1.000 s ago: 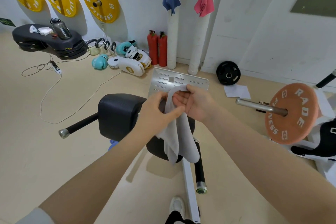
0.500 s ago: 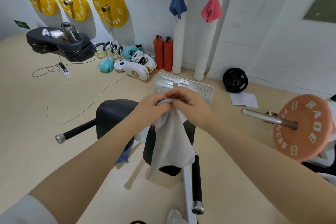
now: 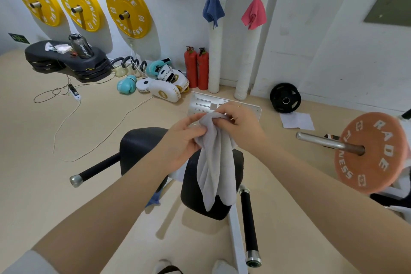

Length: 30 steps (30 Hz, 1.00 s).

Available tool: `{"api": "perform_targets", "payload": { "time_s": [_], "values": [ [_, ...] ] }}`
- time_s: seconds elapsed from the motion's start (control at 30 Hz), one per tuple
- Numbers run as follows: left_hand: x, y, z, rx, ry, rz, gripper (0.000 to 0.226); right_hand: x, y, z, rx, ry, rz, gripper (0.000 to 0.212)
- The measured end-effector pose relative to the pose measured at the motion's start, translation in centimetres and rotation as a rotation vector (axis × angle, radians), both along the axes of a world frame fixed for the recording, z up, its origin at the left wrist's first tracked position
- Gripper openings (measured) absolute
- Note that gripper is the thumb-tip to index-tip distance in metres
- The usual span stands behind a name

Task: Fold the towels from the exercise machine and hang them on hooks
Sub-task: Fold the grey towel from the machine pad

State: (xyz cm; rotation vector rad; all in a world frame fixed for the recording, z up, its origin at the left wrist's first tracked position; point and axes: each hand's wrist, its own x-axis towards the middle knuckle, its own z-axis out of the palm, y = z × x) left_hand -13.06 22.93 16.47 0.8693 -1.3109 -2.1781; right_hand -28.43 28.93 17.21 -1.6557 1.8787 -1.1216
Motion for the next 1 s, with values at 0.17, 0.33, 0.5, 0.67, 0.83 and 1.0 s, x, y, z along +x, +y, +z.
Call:
{"api": "perform_targets", "payload": {
  "time_s": [0.17,0.33,0.5,0.67,0.83,1.0],
  "values": [
    [0.9,-1.9,0.4,0.037,-0.019,0.017,0.029,0.7,0.6,1.4,0.048,-0.159,0.109,0.018],
    [1.8,-3.4,1.7,-0.052,-0.121,-0.035,0.034,3.8,0.8,3.6,0.163,-0.325,0.291,0.018],
    [3.3,-3.8,2.0,-0.14,-0.126,-0.092,0.019,6.2,-1.1,2.5,0.041,-0.053,0.008,0.006],
    [4.8,-5.1,2.4,-0.202,-0.107,-0.192,0.031,7.4,-2.0,1.8,-0.049,0.065,-0.096,0.007],
    [5.6,-5.9,3.1,-0.344,-0.1,-0.319,0.022,8.1,-2.5,2.3,-0.027,0.025,-0.118,0.008],
    [7.0,-7.1,4.5,-0.657,-0.251,-0.427,0.024,8.7,-2.7,2.5,0.041,-0.038,-0.078,0.019]
  ]
}}
